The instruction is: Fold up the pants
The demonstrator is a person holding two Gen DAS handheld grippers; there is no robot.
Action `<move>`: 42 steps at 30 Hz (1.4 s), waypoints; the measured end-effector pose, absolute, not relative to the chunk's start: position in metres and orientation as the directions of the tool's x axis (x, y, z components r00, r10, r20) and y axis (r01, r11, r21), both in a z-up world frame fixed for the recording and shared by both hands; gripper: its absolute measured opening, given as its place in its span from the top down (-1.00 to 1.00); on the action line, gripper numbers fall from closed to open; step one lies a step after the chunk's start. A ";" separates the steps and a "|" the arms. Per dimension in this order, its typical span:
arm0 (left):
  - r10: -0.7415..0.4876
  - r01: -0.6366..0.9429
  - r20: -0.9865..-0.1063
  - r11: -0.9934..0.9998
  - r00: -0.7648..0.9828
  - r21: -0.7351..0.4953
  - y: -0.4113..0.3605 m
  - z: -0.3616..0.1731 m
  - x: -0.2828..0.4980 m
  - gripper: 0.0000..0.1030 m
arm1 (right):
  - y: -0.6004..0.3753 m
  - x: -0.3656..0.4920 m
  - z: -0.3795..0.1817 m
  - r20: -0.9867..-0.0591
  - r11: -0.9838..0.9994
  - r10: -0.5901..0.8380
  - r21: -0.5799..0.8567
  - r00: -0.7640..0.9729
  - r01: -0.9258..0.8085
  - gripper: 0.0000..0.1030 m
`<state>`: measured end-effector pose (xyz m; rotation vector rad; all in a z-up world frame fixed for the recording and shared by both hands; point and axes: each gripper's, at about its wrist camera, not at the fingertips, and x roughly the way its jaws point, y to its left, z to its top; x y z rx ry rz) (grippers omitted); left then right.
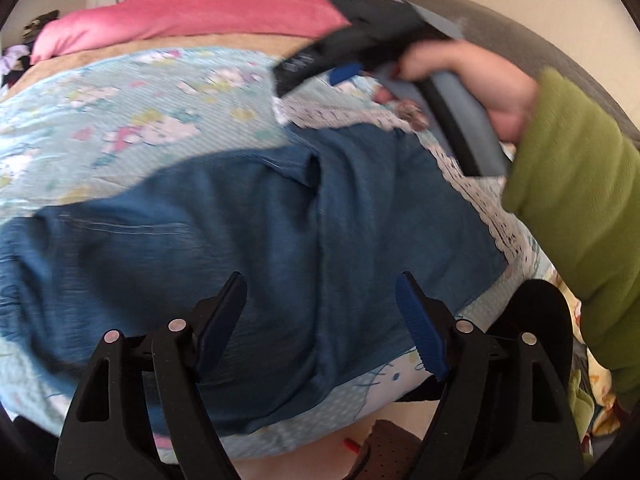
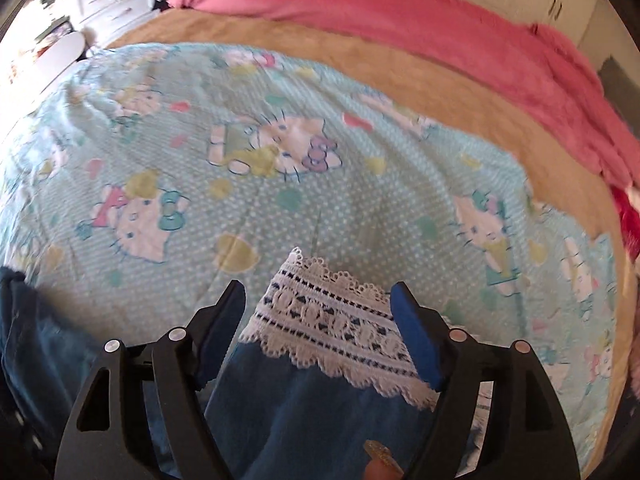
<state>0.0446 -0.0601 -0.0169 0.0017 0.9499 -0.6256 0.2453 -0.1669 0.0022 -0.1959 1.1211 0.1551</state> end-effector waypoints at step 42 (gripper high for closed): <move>-0.514 0.623 -0.751 0.762 0.414 -0.178 -0.071 -0.030 0.023 0.99 | -0.355 0.008 0.022 -0.836 0.955 0.155 0.263 0.527 0.136 0.75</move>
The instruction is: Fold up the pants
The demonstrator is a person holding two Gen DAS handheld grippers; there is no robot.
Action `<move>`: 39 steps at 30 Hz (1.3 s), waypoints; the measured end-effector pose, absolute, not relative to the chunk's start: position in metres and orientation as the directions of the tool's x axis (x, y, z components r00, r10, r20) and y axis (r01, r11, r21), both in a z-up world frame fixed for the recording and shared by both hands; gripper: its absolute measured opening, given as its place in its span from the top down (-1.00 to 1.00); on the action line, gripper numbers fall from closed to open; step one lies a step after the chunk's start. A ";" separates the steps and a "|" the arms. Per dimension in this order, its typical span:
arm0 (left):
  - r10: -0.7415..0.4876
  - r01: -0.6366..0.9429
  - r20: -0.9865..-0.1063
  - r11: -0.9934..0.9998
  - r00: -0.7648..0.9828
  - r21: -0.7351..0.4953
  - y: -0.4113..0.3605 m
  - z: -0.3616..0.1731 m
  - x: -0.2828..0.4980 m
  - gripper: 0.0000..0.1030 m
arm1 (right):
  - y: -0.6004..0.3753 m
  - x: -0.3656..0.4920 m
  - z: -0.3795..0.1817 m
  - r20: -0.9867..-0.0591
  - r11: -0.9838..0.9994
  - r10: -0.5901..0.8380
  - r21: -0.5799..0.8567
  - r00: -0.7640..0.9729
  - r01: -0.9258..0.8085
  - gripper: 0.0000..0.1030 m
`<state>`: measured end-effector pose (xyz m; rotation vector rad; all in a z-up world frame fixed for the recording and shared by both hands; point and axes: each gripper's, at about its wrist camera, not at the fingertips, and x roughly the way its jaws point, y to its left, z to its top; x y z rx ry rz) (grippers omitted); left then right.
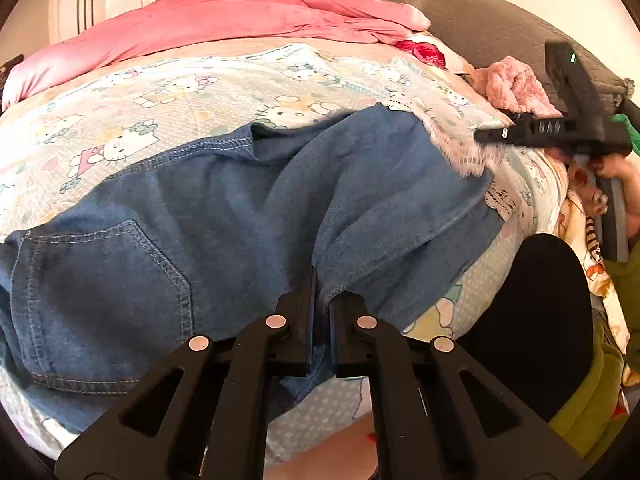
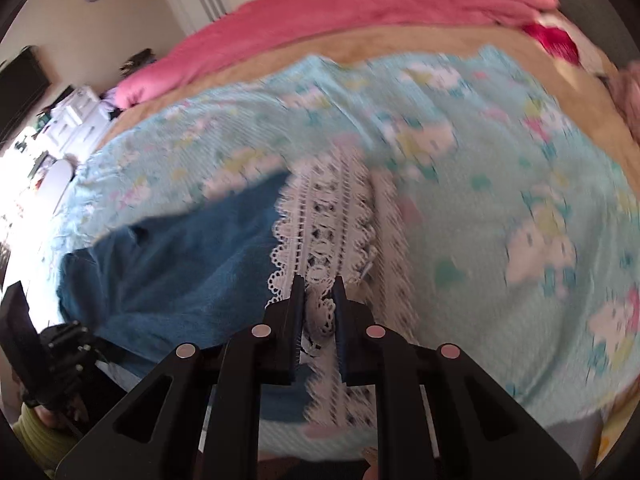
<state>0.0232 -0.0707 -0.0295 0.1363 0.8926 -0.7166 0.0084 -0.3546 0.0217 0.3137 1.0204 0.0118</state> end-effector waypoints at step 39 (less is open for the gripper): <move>-0.476 0.643 -0.775 0.756 0.416 -0.119 -0.089 -0.032 0.014 0.99 | -0.362 -0.034 0.006 -0.835 0.946 0.246 0.318 0.492 0.068 0.84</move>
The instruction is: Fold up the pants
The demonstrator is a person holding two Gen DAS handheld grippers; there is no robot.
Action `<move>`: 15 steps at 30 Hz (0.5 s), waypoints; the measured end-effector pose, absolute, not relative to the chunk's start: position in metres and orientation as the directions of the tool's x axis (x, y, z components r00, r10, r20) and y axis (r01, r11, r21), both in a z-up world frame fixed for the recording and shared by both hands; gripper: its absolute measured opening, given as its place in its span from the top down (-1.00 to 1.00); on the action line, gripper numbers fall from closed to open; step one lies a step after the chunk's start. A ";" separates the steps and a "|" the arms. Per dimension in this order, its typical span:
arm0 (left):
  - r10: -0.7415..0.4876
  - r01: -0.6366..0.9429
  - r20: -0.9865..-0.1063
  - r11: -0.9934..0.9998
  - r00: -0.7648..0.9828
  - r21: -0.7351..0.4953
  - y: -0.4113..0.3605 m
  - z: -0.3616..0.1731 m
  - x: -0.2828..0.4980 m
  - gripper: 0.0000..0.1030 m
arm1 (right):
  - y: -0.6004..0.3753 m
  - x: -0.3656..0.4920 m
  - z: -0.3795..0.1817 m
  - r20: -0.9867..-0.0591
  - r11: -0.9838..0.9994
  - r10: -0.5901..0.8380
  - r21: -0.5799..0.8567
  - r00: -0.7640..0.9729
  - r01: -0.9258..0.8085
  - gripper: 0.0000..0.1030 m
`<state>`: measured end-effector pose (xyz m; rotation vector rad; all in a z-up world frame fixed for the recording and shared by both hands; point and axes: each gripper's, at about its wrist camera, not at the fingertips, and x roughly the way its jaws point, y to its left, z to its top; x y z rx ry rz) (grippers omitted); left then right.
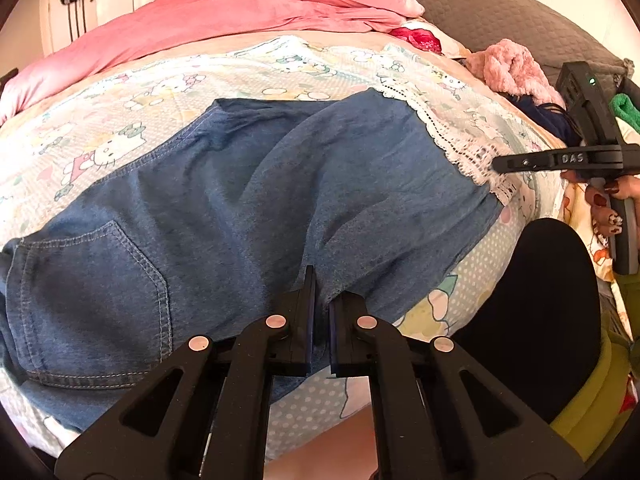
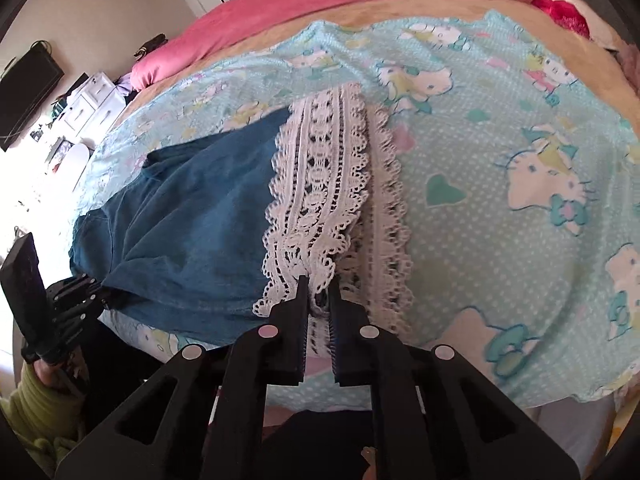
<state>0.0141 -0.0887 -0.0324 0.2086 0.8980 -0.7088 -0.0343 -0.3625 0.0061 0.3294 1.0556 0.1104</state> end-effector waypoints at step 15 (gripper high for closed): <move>-0.498 0.670 -0.786 0.727 0.367 -0.147 -0.092 -0.041 0.006 0.82 | -0.382 -0.056 0.007 -0.866 0.963 0.156 0.239 0.474 0.121 0.52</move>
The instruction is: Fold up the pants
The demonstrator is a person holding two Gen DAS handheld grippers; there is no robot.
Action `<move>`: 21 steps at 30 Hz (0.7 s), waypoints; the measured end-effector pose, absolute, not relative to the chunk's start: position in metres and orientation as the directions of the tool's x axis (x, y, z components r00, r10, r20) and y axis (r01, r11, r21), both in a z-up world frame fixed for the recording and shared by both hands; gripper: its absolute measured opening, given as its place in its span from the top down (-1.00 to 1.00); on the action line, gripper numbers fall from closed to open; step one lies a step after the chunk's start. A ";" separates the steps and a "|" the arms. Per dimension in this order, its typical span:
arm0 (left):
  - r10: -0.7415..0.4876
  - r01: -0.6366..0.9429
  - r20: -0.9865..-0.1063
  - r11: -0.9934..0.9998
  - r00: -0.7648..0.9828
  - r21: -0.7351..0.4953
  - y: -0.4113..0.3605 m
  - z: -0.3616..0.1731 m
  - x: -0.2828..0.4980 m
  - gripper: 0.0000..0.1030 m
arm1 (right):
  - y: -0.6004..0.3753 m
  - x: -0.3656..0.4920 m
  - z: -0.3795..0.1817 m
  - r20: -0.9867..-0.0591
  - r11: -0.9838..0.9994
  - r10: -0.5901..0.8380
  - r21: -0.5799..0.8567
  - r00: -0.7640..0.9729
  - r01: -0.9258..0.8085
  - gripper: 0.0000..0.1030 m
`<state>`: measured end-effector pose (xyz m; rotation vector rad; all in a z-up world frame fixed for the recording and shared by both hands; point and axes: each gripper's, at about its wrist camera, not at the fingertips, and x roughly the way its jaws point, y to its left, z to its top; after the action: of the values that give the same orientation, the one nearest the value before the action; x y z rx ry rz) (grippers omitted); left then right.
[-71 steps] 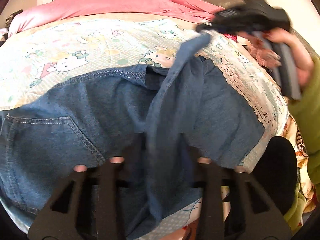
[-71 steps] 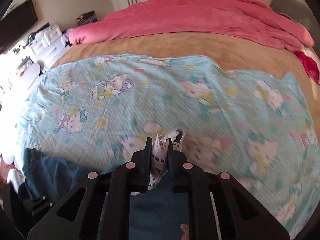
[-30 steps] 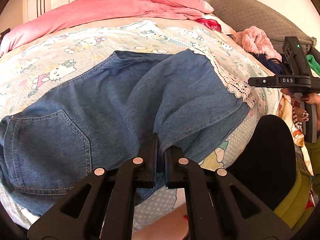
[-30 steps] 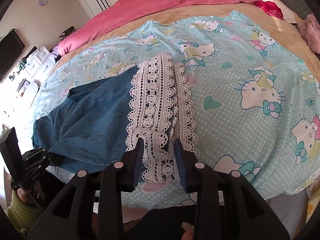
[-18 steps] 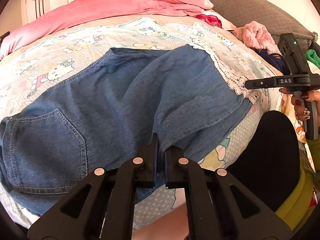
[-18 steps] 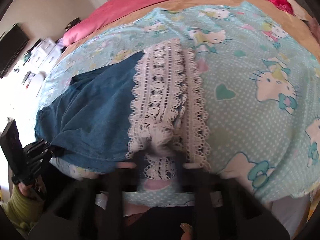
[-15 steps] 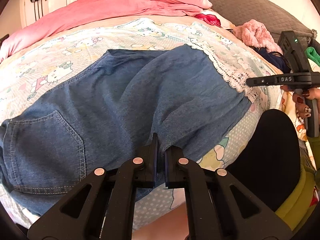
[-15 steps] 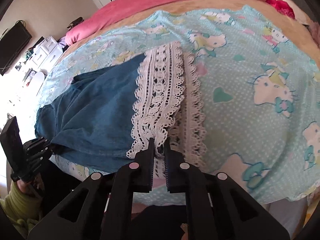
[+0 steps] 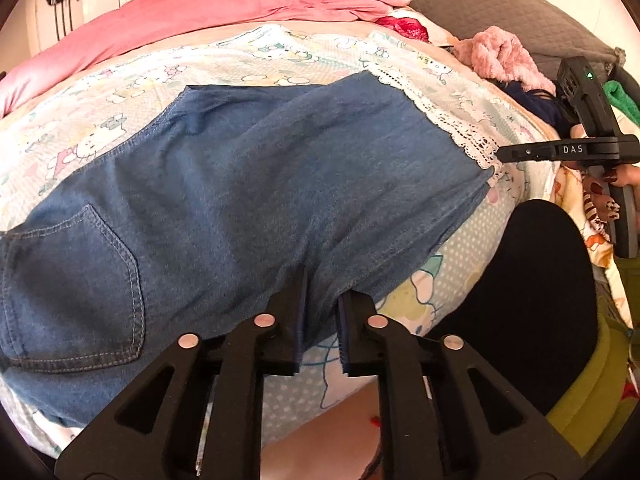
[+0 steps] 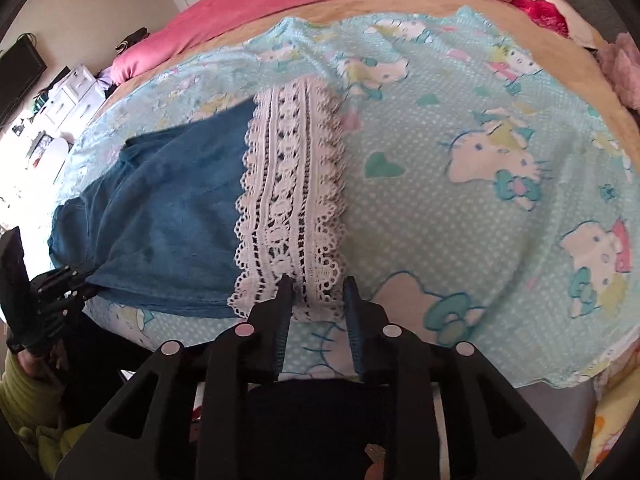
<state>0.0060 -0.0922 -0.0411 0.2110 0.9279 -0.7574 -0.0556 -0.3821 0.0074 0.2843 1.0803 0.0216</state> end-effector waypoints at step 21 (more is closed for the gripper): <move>-0.235 0.035 -0.762 0.962 0.604 -0.269 0.131 -0.005 0.059 -0.39 | -0.307 0.008 0.010 -0.881 0.978 0.209 0.187 0.424 -0.094 0.06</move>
<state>0.0592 0.1308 -0.0048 -0.2367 0.9110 -0.1579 0.0084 -0.3066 0.0104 0.1148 1.1178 0.1904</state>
